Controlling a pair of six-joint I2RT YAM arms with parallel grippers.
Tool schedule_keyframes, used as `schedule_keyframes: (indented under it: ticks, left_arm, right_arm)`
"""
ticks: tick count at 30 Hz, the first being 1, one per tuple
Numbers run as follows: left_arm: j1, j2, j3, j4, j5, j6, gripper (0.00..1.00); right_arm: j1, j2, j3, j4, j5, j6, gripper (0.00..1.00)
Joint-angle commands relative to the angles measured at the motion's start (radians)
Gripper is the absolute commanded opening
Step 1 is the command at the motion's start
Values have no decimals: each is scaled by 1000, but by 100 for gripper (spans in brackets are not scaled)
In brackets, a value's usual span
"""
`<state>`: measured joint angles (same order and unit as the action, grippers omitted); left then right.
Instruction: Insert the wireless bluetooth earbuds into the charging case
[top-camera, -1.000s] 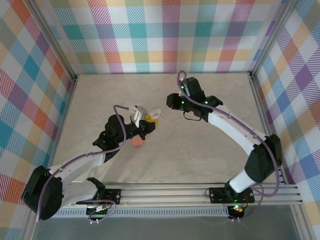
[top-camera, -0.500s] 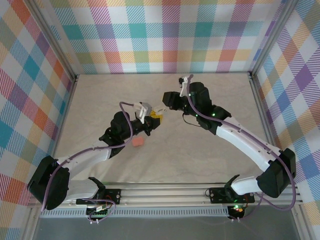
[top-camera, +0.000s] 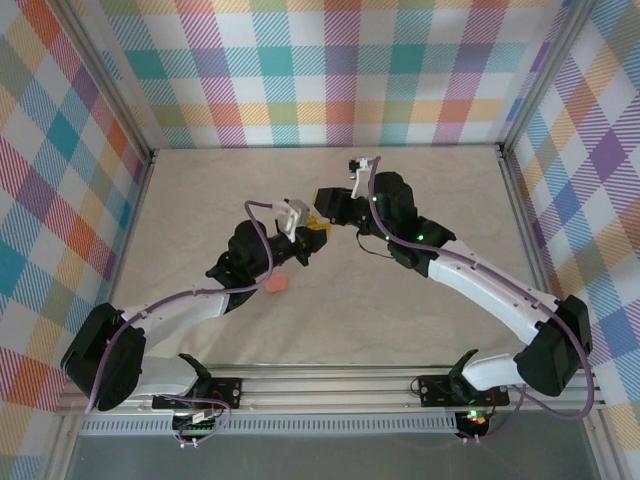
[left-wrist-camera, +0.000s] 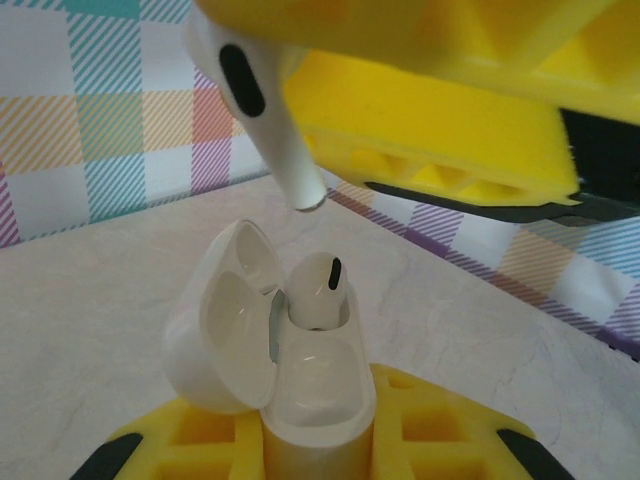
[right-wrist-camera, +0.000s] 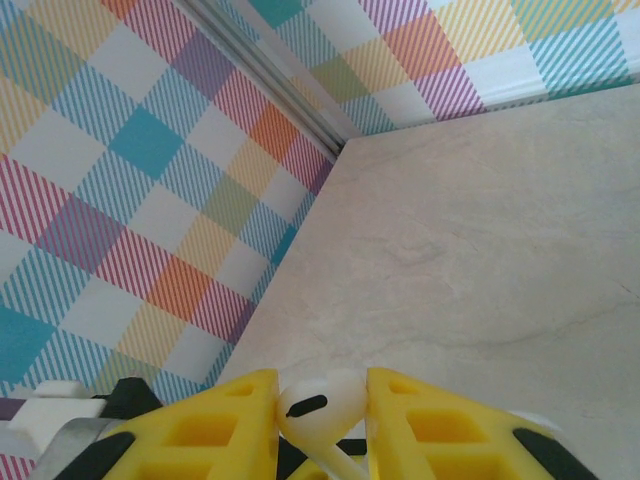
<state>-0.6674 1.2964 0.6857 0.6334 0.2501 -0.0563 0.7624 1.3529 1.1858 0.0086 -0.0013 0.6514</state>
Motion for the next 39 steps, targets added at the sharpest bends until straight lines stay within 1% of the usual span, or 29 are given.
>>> schedule_keyframes:
  ticks: [1,5,10,19,24,31,35,37,39]
  left_arm:
    - [-18,5,31,75,-45,-14,0]
    - [-20,9,19,110,-70,-29,0]
    - [-20,16,10,150,-69,-45,0]
    - [-23,9,-6,158,-74,-46,0]
    - [-26,6,-12,163,-73,-46,0]
    - [-24,6,-11,170,-73,-48,0]
    - [-24,1,-9,134,-84,-39,0]
    - [-24,-5,-5,85,-108,-34,0]
    - [-23,-10,-2,17,-141,-30,0]
  right_arm:
    - [9,-23,-22,47,13,17,27]
    - [12,-24,-46,62,26,33,27]
    - [14,-13,-66,83,41,55,27]
    - [15,2,-72,113,34,95,26]
    - [15,3,-75,110,42,87,26]
    - [34,54,-60,86,63,39,26]
    - [37,45,-58,95,57,46,26]
    - [37,19,-51,87,68,37,26]
    - [35,-11,-29,38,92,21,27]
